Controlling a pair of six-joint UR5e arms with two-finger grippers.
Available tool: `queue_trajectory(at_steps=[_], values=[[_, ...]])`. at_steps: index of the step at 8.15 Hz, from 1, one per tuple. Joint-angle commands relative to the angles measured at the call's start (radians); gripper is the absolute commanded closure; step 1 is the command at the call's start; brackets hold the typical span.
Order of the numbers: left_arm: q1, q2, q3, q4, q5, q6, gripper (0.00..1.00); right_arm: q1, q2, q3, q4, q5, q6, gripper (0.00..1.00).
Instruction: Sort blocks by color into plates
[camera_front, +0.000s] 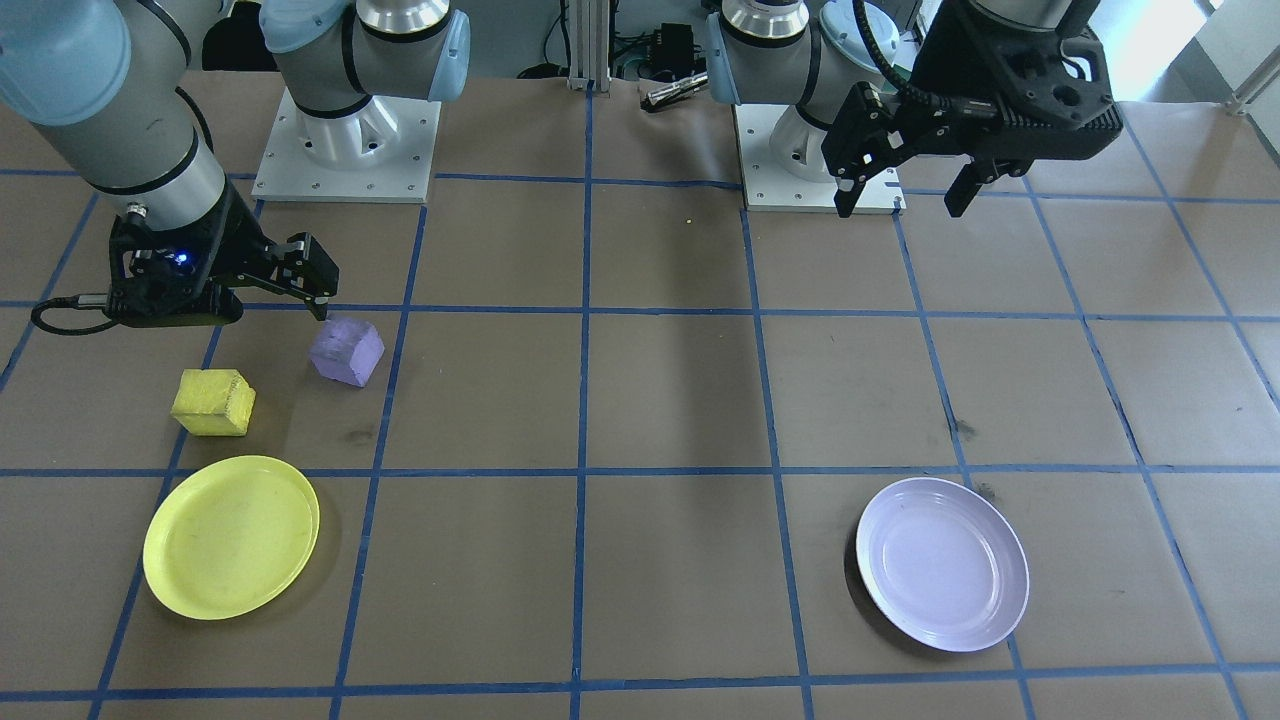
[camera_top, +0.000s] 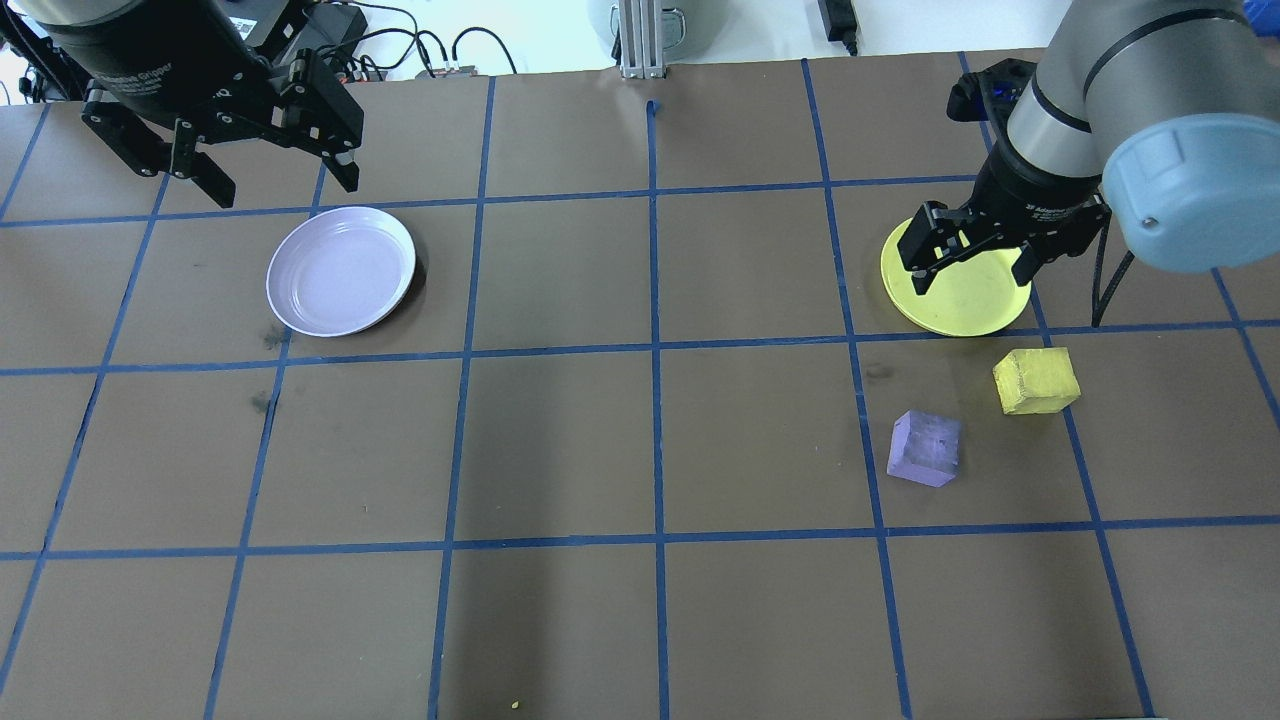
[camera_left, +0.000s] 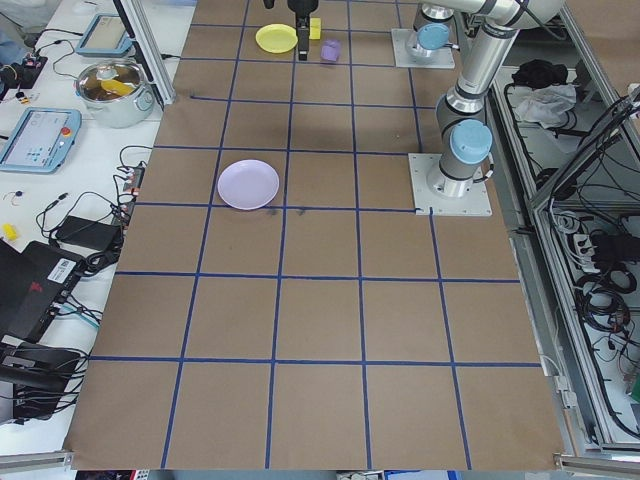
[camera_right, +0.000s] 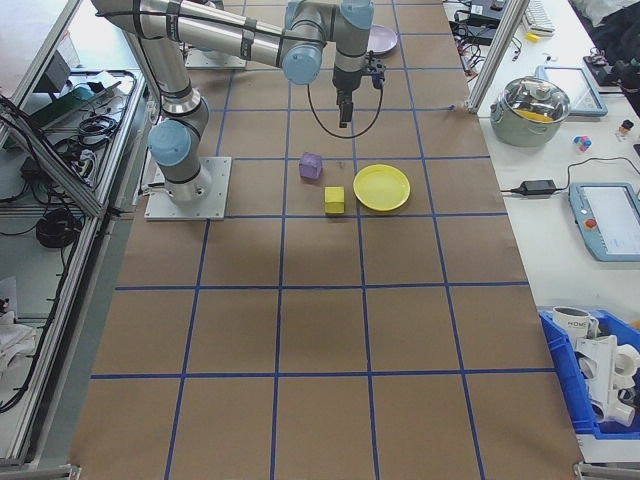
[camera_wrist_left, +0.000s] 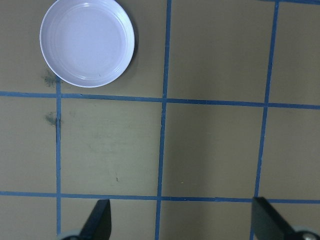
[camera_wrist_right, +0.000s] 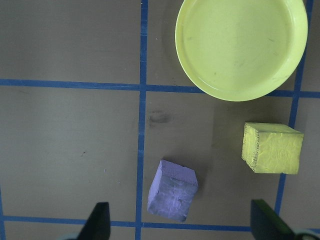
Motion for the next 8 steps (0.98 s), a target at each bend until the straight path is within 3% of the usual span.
queue_trajectory(at_steps=[1,3,6,8], values=[[-0.001,-0.004,-0.001,0.001,-0.004,0.003,0.0,-0.006,-0.006,-0.001,0.002,-0.027,0.008,0.0],[-0.003,-0.005,-0.003,0.001,-0.008,0.008,0.0,-0.011,-0.009,-0.007,0.006,-0.081,-0.006,0.0],[-0.016,-0.008,-0.012,0.022,-0.002,0.006,0.0,-0.133,-0.001,0.001,-0.012,-0.066,-0.128,0.0],[-0.021,-0.013,-0.01,0.027,0.001,0.008,0.0,-0.181,0.048,0.004,0.0,-0.078,-0.176,0.0]])
